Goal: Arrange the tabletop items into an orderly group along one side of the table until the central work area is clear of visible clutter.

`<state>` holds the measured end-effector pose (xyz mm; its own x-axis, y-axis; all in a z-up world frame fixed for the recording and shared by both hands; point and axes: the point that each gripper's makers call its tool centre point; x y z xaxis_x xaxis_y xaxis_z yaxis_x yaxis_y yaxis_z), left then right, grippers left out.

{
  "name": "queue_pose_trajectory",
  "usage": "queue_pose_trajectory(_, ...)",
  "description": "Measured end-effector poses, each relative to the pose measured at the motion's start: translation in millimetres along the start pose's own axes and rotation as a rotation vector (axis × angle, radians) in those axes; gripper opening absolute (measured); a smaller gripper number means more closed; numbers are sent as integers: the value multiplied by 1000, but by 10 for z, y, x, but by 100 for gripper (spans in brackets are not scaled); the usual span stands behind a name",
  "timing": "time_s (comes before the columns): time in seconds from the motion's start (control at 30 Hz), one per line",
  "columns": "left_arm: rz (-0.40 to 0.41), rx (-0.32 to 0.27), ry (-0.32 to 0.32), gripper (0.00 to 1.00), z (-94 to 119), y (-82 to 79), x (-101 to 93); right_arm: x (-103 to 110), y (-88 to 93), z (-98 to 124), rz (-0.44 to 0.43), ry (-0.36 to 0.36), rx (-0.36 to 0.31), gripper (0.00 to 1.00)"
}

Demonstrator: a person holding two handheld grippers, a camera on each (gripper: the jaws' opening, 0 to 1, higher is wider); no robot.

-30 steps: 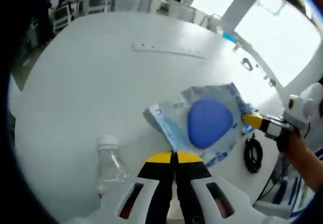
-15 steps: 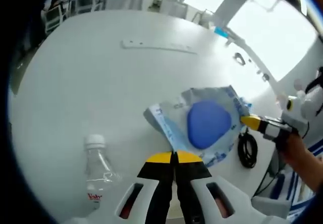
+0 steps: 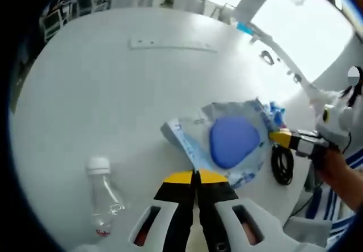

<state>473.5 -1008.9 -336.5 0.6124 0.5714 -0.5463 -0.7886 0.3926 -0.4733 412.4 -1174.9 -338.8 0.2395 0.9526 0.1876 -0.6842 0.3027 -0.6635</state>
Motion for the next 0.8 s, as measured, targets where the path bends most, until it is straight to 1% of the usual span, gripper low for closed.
queue_pose_trajectory(0.07,-3,6,-3,0,-21,1,15,-10,22,-23,-5,3,16,0)
queue_pose_trajectory(0.27,1,16,2,0,-68,36,22,-58,21,-64,-11,15,18,0)
queue_pose_trajectory(0.33,2,25,4,0,-94,53,27,-63,47,-81,3,20,28,0)
queue_pose_trajectory(0.43,4,31,5,0,-111,74,40,-78,67,-96,-2,21,33,0)
queue_pose_trajectory(0.8,12,27,7,0,-137,84,74,-93,82,-139,-6,27,33,0)
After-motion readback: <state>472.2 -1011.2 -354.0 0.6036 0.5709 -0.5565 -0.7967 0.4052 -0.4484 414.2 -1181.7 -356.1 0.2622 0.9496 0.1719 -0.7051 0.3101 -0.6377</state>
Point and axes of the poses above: the point that each gripper's makers call its tool centre point, and the gripper's own axes: z roughly backward along the fingers, x roughly to its left, y roughly out of its underside, and after that the axes turned 13 degrees about y, right-handed
